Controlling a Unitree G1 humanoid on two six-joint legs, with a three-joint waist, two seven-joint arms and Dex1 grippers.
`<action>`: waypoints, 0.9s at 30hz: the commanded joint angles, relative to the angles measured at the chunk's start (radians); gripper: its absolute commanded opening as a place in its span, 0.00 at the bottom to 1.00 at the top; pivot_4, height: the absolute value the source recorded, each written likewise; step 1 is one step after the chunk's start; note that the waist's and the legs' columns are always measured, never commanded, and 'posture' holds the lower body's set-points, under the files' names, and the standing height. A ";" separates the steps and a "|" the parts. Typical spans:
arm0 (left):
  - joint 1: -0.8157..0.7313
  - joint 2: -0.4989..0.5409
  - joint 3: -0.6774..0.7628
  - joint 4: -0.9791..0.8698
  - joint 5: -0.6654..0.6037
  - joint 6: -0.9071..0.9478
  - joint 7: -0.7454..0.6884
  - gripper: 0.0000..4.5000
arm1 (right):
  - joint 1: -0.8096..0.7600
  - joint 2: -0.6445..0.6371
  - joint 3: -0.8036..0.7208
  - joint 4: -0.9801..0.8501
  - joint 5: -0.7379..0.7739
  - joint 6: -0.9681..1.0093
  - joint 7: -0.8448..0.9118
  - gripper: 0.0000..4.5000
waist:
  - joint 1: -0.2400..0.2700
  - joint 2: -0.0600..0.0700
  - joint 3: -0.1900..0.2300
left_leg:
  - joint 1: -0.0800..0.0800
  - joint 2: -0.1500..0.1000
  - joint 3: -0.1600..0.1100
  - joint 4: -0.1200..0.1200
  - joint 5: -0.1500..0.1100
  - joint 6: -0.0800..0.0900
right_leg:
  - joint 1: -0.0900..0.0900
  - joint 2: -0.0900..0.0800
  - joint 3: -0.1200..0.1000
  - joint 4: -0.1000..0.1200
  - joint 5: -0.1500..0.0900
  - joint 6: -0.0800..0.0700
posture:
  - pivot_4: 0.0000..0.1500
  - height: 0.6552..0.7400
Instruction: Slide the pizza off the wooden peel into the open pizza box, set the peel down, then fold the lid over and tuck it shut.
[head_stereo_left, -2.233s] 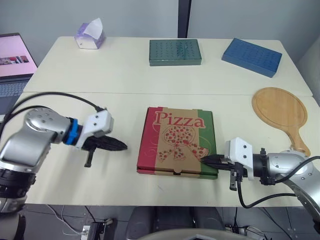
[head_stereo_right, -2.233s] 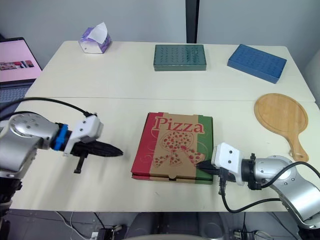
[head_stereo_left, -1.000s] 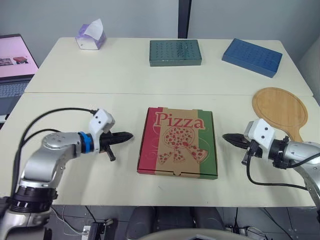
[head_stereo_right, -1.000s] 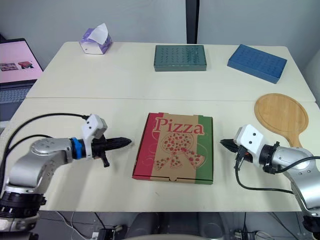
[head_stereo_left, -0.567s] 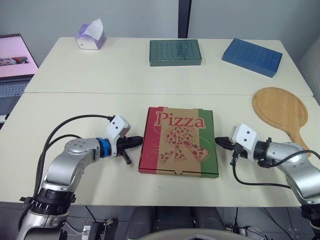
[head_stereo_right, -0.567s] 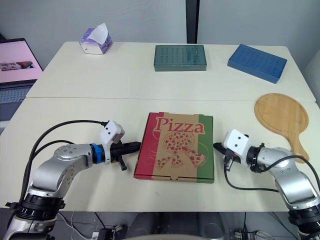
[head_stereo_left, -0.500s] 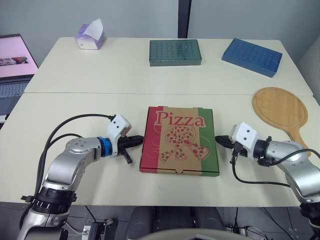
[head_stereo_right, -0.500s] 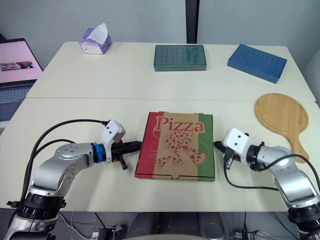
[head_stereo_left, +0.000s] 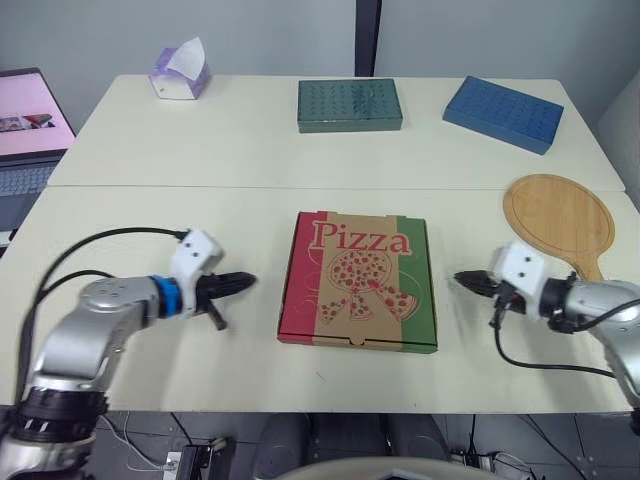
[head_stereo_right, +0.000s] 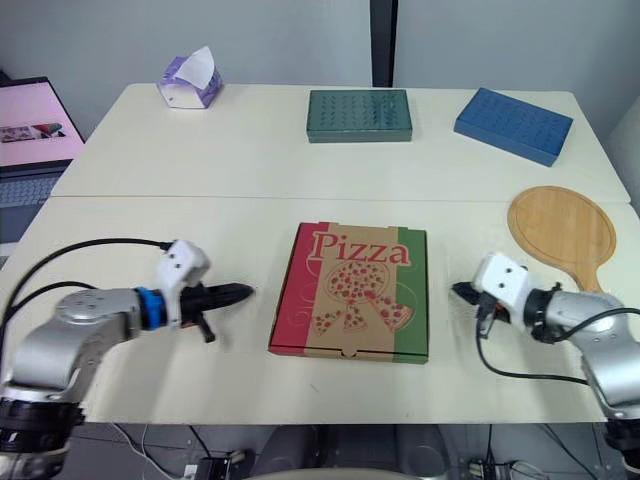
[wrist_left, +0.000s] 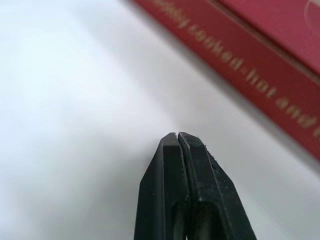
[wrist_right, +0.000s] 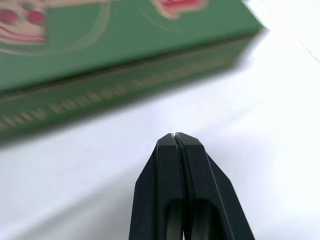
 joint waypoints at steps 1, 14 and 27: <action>0.051 0.043 0.140 0.012 -0.014 -0.030 -0.011 0.00 | 0.012 -0.052 -0.132 0.080 0.007 -0.078 0.032 0.01 | 0.001 0.000 0.000 | 0.000 0.000 0.000 0.000 0.000 0.000 | 0.000 0.000 0.000 0.000 0.000 0.000 | 1.00 1.00; 0.196 0.118 0.306 0.236 0.121 -0.280 -0.019 0.00 | 0.018 -0.226 -0.225 0.649 -0.061 -0.411 0.193 0.01 | 0.000 0.000 0.000 | 0.004 0.000 0.006 -0.004 0.000 0.000 | 0.001 -0.001 0.003 -0.001 0.000 0.000 | 1.00 1.00; 0.148 0.125 0.272 0.214 0.109 -0.204 -0.036 0.00 | 0.095 -0.206 -0.249 0.571 0.031 -0.337 0.289 0.01 | -0.007 0.000 0.000 | 0.005 0.001 0.007 -0.005 0.000 0.000 | 0.001 -0.001 0.003 -0.001 0.000 0.000 | 1.00 1.00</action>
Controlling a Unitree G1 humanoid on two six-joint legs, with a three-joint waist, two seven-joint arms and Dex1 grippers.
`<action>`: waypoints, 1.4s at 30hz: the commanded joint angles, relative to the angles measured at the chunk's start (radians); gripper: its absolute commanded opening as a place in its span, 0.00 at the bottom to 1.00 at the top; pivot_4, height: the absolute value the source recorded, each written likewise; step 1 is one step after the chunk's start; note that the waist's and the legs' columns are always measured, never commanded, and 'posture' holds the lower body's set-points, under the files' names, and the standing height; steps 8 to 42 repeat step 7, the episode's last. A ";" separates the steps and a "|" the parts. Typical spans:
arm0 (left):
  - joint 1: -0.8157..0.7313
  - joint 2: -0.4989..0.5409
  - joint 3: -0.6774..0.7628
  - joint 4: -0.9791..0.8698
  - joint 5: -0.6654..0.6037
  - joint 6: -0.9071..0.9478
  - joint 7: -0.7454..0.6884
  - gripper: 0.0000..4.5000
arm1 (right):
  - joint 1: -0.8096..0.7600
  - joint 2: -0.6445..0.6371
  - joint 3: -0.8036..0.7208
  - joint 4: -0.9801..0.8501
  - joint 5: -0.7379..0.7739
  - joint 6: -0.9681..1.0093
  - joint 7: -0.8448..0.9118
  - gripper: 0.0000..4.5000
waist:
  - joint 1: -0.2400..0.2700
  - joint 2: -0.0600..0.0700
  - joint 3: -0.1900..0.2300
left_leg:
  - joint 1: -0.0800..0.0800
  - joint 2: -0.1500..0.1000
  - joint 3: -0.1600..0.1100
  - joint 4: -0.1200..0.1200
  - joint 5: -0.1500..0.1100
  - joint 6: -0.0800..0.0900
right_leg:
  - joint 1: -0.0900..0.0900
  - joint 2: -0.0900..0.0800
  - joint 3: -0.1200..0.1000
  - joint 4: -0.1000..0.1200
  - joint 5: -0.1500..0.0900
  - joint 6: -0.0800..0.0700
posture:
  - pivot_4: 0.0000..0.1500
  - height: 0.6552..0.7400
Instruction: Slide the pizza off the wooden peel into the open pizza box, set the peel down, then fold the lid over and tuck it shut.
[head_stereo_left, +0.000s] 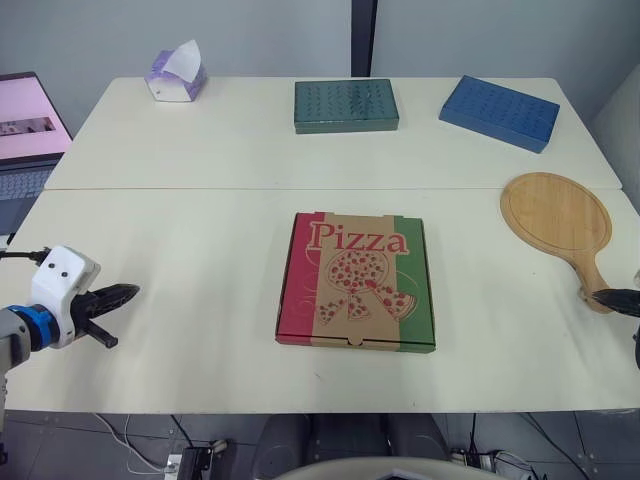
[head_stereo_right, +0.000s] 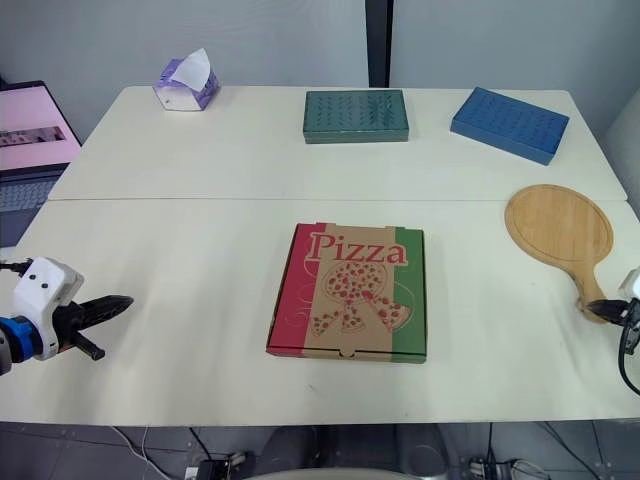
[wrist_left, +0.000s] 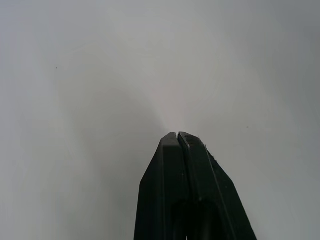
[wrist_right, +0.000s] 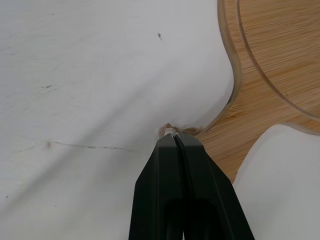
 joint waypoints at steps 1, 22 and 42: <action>-0.024 0.027 -0.002 -0.026 -0.009 0.014 -0.007 0.00 | 0.010 0.010 -0.039 -0.083 0.049 0.043 0.006 0.01 | 0.000 0.000 0.000 | 0.000 0.000 0.000 0.000 0.000 0.000 | 0.000 0.000 0.000 0.000 0.000 0.000 | 1.00 1.00; -0.062 0.032 -0.020 -0.013 -0.010 0.043 -0.016 0.00 | 0.022 0.031 -0.022 -0.121 0.044 0.055 -0.013 0.01 | 0.001 0.000 0.000 | 0.000 0.000 0.000 0.000 0.000 0.000 | 0.000 0.000 0.000 0.000 0.000 0.000 | 1.00 1.00; -0.062 0.032 -0.020 -0.013 -0.010 0.043 -0.016 0.00 | 0.022 0.031 -0.022 -0.121 0.044 0.055 -0.013 0.01 | 0.001 0.000 0.000 | 0.000 0.000 0.000 0.000 0.000 0.000 | 0.000 0.000 0.000 0.000 0.000 0.000 | 1.00 1.00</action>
